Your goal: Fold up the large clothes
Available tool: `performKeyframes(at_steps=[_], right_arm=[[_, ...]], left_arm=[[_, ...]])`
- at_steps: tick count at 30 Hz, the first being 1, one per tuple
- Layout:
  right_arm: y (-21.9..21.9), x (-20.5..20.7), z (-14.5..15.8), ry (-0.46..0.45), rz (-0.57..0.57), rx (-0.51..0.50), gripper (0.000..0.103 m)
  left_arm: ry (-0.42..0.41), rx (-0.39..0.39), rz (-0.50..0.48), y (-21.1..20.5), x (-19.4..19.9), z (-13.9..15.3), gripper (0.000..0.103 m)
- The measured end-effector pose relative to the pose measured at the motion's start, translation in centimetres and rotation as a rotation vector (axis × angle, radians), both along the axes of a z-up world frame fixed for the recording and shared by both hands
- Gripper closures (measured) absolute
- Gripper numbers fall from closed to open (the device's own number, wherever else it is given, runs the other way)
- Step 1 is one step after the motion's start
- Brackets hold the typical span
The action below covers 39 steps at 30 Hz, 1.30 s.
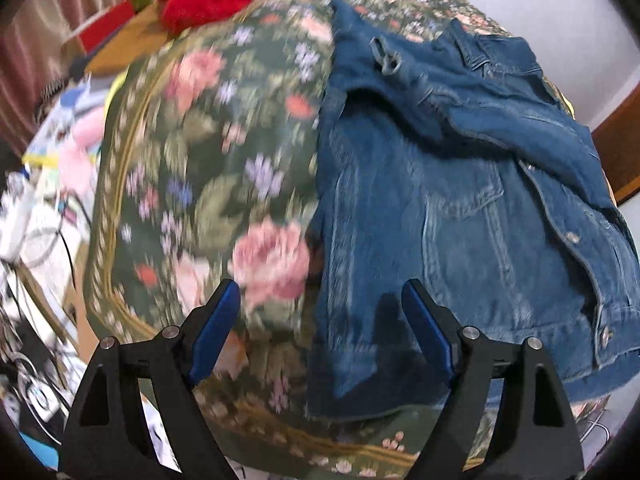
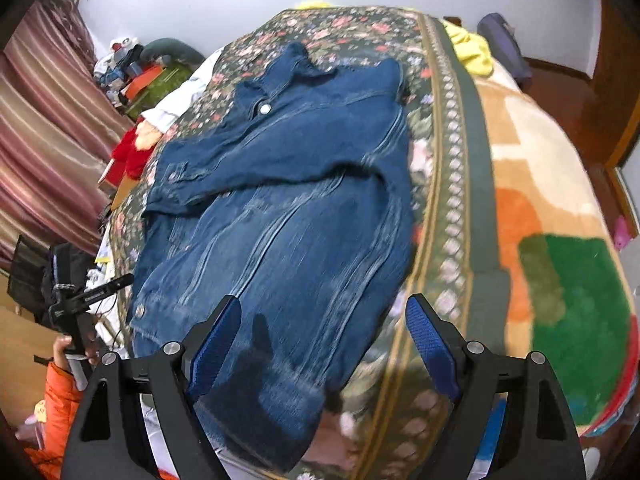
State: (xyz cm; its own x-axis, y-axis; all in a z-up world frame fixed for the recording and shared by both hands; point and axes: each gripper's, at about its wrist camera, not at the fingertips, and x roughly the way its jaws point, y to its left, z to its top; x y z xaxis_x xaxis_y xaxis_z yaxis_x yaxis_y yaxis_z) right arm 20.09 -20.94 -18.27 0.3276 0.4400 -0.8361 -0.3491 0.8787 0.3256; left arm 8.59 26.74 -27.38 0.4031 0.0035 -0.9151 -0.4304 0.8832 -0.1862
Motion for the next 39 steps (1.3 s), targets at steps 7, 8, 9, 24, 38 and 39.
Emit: performKeyframes(at_steps=[7, 8, 9, 24, 38, 39], right_arm=[[0.7, -1.2, -0.5, -0.027, 0.011, -0.004, 0.021], [0.8, -1.2, -0.5, -0.031, 0.012, -0.008, 0.021], [1.1, -1.1, -0.6, -0.038, 0.015, -0.015, 0.023], [3.1, -0.9, -0.1, -0.146, 0.066, -0.104, 0.08], [5.1, 2.1, 4.0, -0.28, 0.126, -0.038, 0.087], [5.1, 2.7, 4.3, -0.282, 0.124, -0.029, 0.088]], left_arm=[[-0.012, -0.258, 0.069, -0.1, -1.6, -3.4, 0.023], [-0.015, -0.28, 0.073, -0.2, -1.6, -3.7, 0.032], [-0.024, -0.311, 0.074, -0.3, -1.6, -3.9, 0.037], [-0.083, -0.044, -0.057, -4.7, -0.4, 0.8, 0.082], [-0.349, 0.055, -0.122, -4.2, 3.9, 11.2, 0.085], [-0.37, 0.057, -0.123, -3.7, 4.4, 12.0, 0.085]])
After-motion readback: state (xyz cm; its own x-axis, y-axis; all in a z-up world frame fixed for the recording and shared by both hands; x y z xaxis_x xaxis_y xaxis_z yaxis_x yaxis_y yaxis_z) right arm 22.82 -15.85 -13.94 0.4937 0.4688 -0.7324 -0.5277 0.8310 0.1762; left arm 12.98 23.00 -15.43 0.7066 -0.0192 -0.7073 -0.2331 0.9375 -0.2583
